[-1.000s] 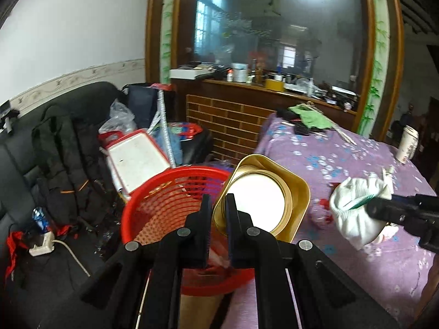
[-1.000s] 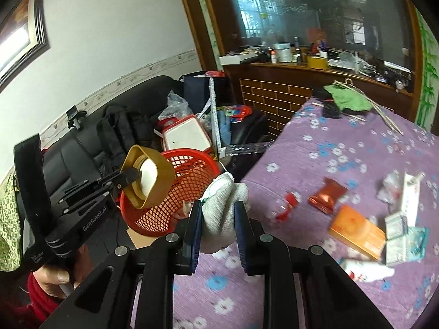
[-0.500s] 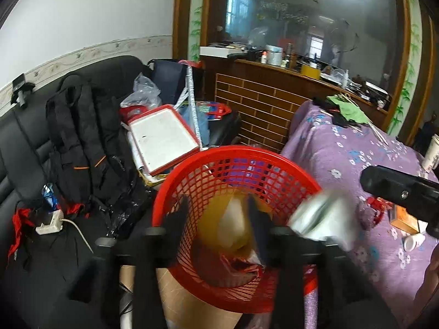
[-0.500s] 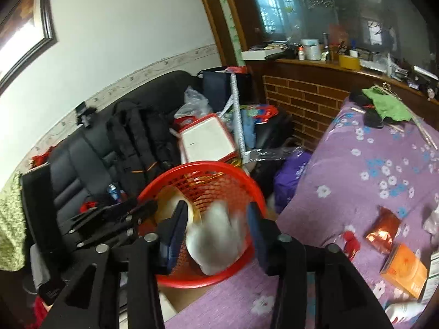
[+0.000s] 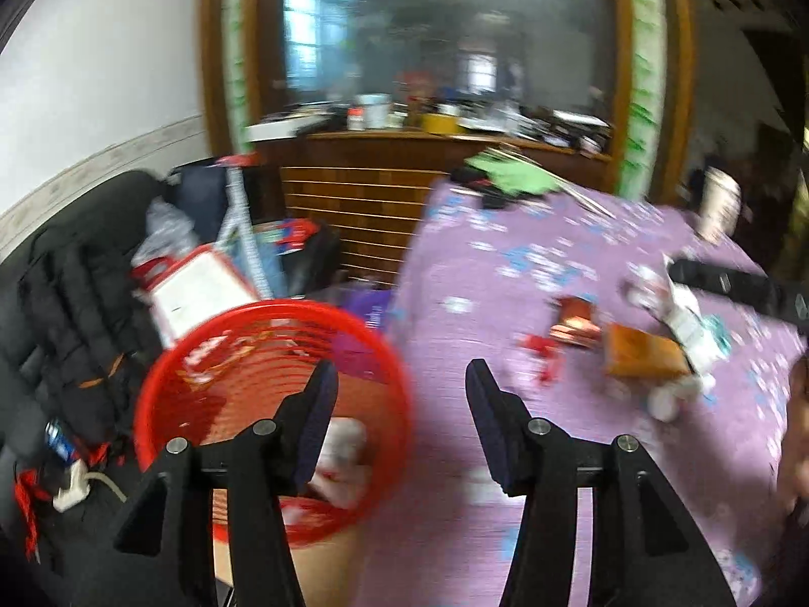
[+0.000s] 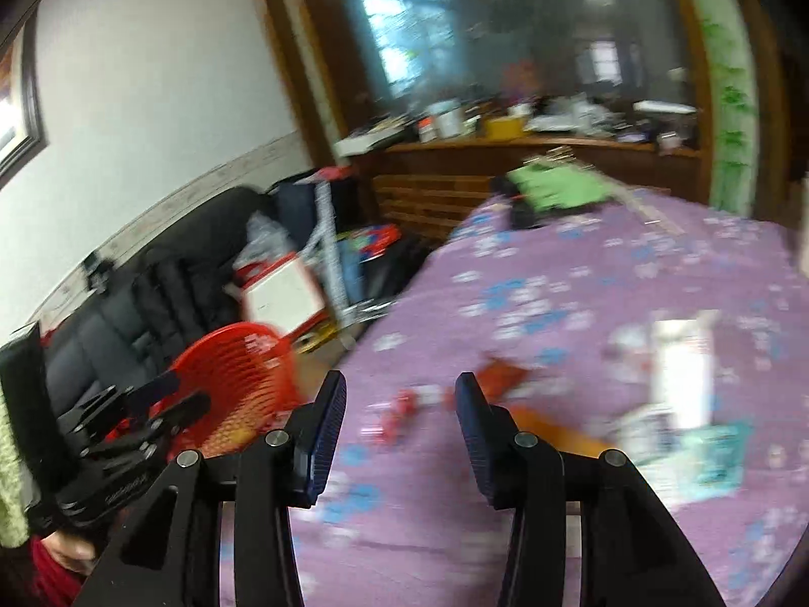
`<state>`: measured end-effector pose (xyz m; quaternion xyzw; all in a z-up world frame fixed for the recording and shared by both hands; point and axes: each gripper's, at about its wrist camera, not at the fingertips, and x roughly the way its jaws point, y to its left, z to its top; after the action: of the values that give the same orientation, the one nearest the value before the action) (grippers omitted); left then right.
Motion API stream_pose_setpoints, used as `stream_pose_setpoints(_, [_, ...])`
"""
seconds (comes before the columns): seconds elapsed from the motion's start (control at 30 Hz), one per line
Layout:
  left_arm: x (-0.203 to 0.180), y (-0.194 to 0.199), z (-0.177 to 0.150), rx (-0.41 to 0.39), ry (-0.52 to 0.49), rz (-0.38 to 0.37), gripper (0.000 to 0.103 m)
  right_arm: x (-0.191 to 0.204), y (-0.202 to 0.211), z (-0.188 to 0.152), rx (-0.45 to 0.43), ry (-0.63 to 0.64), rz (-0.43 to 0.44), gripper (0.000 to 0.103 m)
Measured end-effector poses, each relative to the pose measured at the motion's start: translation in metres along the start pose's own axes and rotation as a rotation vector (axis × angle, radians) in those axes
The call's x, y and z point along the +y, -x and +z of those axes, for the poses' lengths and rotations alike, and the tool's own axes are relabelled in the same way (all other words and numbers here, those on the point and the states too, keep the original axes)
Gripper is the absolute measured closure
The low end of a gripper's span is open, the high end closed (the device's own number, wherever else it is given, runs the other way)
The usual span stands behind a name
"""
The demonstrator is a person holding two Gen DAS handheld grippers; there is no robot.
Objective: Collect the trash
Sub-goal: 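Grasp the green-and-white medicine box with the right gripper while the left gripper grasps the white spray bottle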
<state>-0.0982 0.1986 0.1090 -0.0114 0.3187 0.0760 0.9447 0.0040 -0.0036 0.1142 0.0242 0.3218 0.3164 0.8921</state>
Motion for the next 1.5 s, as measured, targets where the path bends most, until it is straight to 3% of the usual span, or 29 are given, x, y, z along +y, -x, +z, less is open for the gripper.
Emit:
stream_pose_setpoints(0.17, [-0.073,-0.008,-0.001,0.037,-0.164,-0.116,0.037,-0.077,0.016,-0.004,0.023,-0.061,-0.044,0.054])
stream_pose_setpoints(0.3, [-0.132,-0.016,-0.008,0.058,-0.340,-0.192,0.035,-0.127,0.010,-0.020,0.063,-0.119,-0.036,0.054])
stream_pose_setpoints(0.4, [-0.169,-0.023,-0.013,0.082,-0.453,-0.245,0.035,-0.143,-0.002,-0.031,0.147,-0.133,-0.017,0.054])
stream_pose_setpoints(0.5, [-0.193,-0.030,-0.020,0.103,-0.522,-0.282,0.035,-0.149,-0.008,-0.035,0.168,-0.150,-0.004,0.054])
stream_pose_setpoints(0.67, [-0.202,-0.045,-0.023,0.156,-0.536,-0.300,0.035,-0.146,-0.029,-0.045,0.236,-0.133,-0.031,0.052])
stream_pose_setpoints(1.1, [-0.207,-0.065,-0.015,0.216,-0.558,-0.332,0.030,-0.135,-0.046,-0.054,0.285,-0.072,-0.089,0.052])
stream_pose_setpoints(1.2, [-0.208,-0.068,-0.016,0.220,-0.561,-0.328,0.030,-0.134,-0.050,-0.056,0.299,-0.079,-0.084,0.066])
stream_pose_setpoints(1.27, [-0.210,-0.069,-0.016,0.222,-0.560,-0.335,0.030,-0.136,-0.048,-0.056,0.301,-0.081,-0.086,0.066])
stream_pose_setpoints(1.5, [-0.227,-0.081,-0.013,0.229,-0.596,-0.361,0.031,-0.154,-0.010,-0.041,0.146,-0.186,-0.053,0.066])
